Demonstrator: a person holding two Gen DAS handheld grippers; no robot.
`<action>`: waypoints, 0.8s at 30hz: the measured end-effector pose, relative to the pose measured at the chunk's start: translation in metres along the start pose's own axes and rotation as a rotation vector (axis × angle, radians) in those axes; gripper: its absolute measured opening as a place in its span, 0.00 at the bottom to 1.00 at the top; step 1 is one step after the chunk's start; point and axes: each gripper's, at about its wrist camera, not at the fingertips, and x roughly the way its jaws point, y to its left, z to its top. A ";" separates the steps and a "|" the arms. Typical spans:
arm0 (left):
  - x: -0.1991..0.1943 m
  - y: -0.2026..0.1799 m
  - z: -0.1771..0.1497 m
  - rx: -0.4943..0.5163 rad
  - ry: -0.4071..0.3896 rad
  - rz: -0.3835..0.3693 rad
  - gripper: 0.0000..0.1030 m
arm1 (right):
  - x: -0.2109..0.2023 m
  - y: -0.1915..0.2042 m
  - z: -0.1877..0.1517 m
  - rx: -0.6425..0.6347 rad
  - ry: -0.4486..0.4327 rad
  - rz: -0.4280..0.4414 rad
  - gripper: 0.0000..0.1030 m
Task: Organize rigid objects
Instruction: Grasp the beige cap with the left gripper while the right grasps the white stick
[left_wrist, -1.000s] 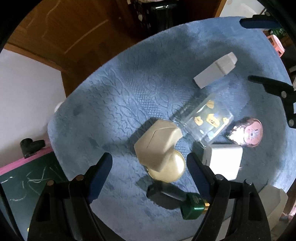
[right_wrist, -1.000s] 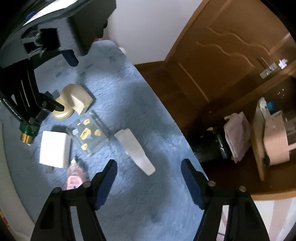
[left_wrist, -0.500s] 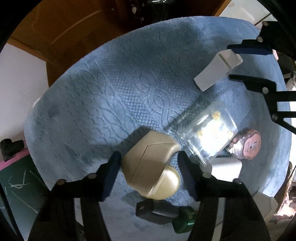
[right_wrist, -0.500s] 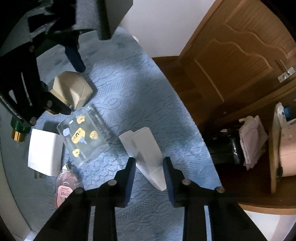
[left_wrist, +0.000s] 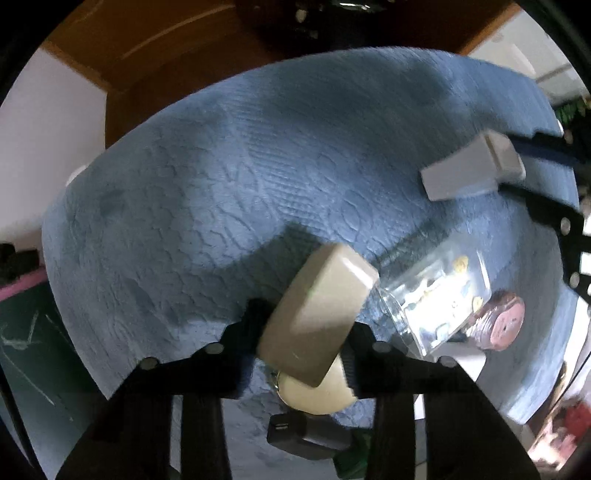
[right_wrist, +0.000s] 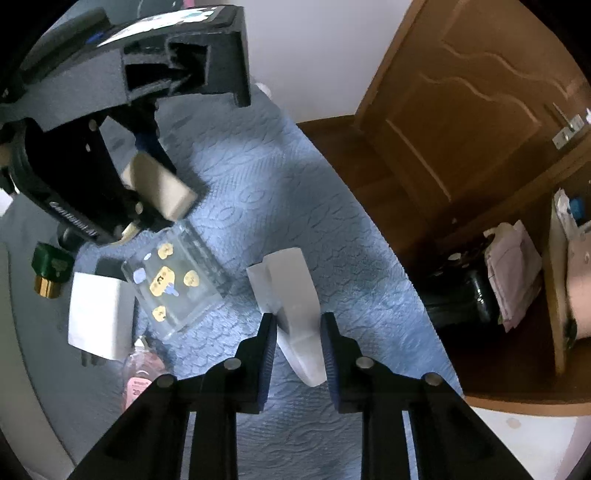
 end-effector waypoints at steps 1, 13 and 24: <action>-0.001 0.003 -0.001 -0.016 -0.002 -0.006 0.35 | 0.000 -0.001 0.000 0.009 0.002 0.004 0.23; -0.014 0.009 -0.028 -0.083 -0.100 0.026 0.26 | -0.019 -0.007 -0.012 0.147 -0.046 0.073 0.22; -0.078 -0.008 -0.092 -0.052 -0.240 0.030 0.25 | -0.074 0.002 -0.035 0.255 -0.161 0.092 0.22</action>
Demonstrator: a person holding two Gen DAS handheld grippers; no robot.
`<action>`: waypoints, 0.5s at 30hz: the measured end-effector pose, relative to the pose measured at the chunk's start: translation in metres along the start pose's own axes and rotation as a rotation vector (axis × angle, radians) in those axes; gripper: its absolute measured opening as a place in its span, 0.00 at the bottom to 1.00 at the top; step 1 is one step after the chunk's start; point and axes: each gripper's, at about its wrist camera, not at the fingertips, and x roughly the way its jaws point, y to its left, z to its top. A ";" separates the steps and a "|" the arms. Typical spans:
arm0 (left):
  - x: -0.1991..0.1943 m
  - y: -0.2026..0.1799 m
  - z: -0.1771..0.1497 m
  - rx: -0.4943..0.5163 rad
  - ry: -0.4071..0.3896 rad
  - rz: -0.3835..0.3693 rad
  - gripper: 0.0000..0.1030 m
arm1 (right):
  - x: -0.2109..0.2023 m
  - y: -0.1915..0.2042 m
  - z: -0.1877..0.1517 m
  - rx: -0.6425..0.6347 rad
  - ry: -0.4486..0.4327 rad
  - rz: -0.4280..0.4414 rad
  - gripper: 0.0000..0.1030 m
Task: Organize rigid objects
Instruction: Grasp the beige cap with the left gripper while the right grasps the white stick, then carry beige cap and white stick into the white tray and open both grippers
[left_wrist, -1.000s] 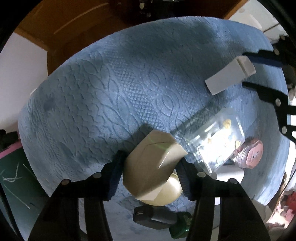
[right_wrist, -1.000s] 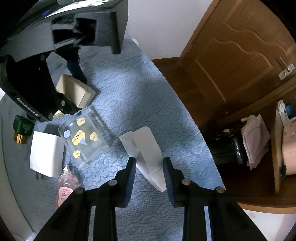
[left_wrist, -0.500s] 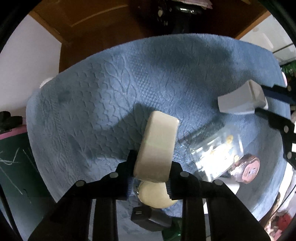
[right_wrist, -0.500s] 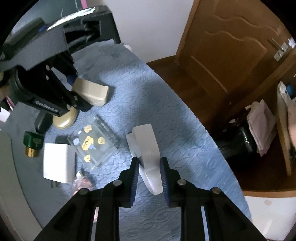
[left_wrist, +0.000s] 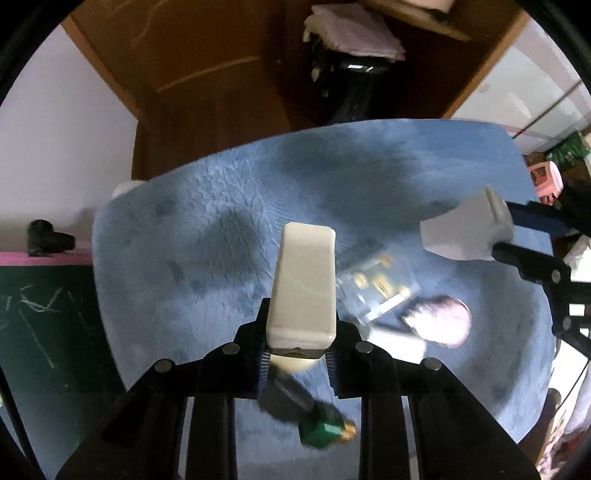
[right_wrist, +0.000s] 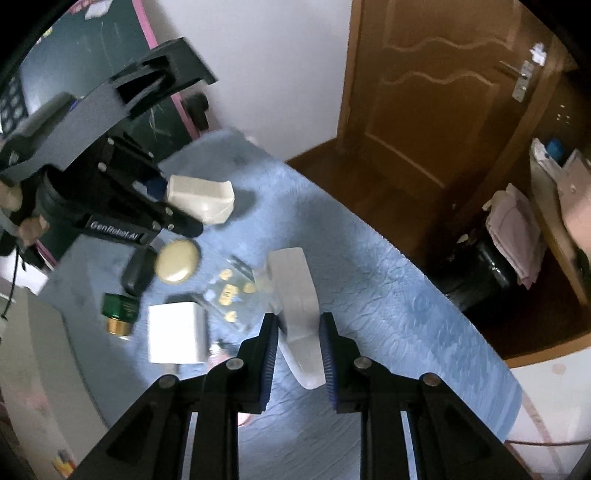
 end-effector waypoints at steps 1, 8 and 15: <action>-0.013 -0.008 0.000 0.008 -0.013 -0.003 0.25 | -0.011 0.003 -0.002 0.010 -0.020 0.003 0.22; -0.095 -0.050 -0.032 0.033 -0.124 -0.025 0.25 | -0.093 0.032 -0.019 0.066 -0.172 0.035 0.22; -0.172 -0.084 -0.100 0.034 -0.245 -0.047 0.25 | -0.182 0.090 -0.046 0.088 -0.316 0.045 0.22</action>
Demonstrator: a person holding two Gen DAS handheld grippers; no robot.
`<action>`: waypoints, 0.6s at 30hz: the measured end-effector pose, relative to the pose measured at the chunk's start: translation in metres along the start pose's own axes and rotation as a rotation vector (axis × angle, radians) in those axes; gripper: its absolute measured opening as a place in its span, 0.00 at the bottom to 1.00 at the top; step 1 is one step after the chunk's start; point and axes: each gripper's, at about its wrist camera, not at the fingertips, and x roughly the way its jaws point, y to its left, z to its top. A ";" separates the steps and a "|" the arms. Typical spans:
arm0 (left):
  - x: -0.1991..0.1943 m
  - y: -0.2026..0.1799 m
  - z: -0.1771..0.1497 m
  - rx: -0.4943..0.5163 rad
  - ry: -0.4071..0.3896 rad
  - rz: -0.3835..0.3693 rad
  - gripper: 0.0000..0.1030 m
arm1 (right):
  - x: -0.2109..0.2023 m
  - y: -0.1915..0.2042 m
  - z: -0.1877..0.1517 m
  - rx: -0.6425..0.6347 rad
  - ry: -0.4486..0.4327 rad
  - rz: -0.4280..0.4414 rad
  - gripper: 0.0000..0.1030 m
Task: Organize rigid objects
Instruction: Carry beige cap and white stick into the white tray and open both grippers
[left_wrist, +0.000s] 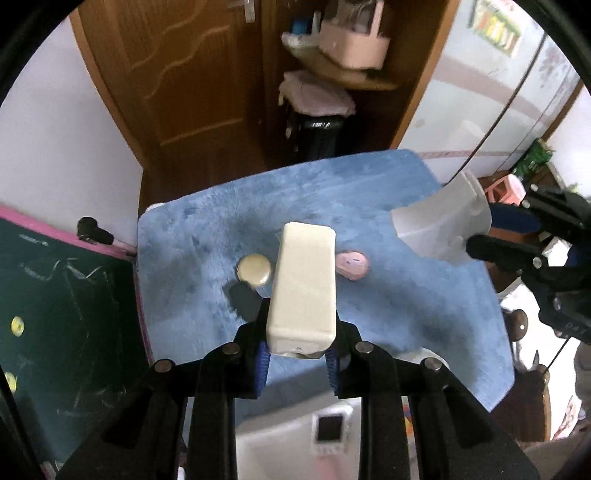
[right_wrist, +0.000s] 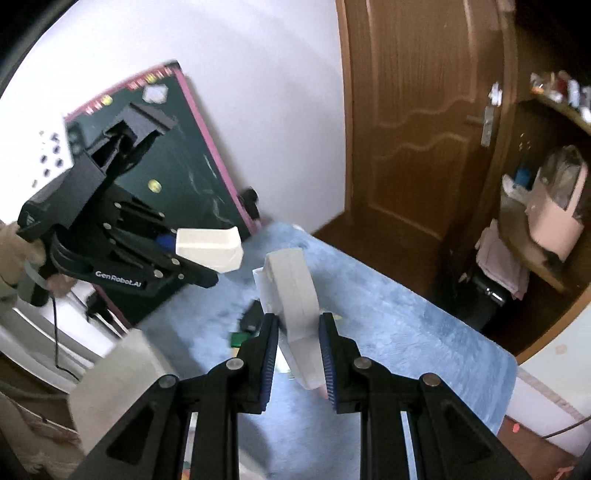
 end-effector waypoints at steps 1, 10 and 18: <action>-0.011 -0.004 -0.009 0.001 -0.008 -0.001 0.25 | -0.012 0.011 -0.003 0.002 -0.017 -0.004 0.22; -0.061 -0.024 -0.099 -0.007 -0.066 0.025 0.26 | -0.096 0.110 -0.047 0.096 -0.136 -0.063 0.22; -0.027 -0.014 -0.183 -0.086 0.051 0.019 0.25 | -0.085 0.187 -0.118 0.178 0.009 -0.121 0.22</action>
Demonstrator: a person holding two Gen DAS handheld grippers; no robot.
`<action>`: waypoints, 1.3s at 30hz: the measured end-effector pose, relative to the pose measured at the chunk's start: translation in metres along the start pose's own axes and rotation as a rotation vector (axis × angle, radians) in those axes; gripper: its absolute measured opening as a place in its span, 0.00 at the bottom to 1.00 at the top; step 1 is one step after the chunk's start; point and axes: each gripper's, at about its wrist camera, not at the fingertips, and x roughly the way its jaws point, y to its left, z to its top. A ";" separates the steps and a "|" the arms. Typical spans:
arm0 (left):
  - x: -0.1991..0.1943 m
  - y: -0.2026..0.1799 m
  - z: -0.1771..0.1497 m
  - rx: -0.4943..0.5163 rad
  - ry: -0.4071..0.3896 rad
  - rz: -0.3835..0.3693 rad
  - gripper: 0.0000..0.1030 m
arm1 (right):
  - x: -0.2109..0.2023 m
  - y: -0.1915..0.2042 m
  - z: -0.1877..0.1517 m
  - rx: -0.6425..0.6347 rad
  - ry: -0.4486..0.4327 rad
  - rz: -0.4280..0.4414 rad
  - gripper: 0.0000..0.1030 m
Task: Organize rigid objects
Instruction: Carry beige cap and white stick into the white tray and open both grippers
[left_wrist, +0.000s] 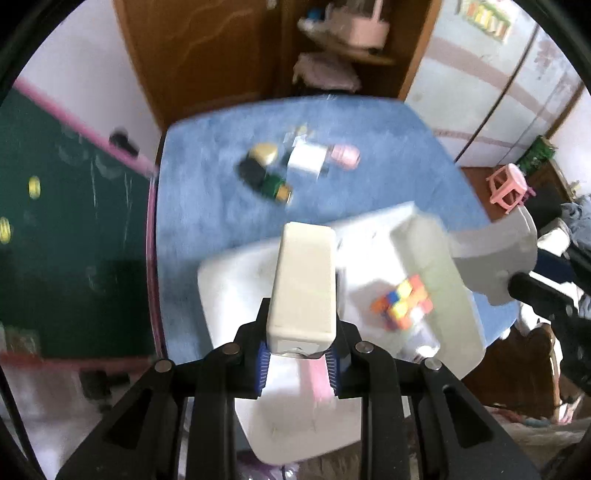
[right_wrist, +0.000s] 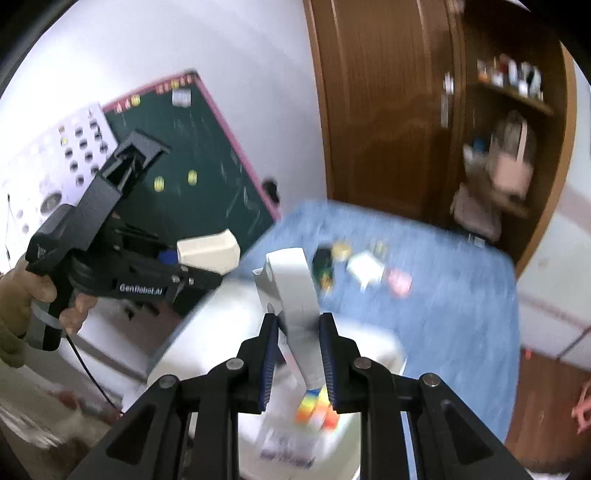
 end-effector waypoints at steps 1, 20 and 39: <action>0.009 0.004 -0.007 -0.020 0.020 -0.014 0.25 | 0.002 0.006 -0.008 0.005 0.019 -0.014 0.22; 0.088 0.004 -0.056 0.040 0.112 0.029 0.26 | 0.087 0.044 -0.089 0.231 0.305 -0.049 0.22; 0.068 -0.014 -0.066 0.152 -0.007 0.146 0.27 | 0.099 0.064 -0.091 0.190 0.325 -0.050 0.23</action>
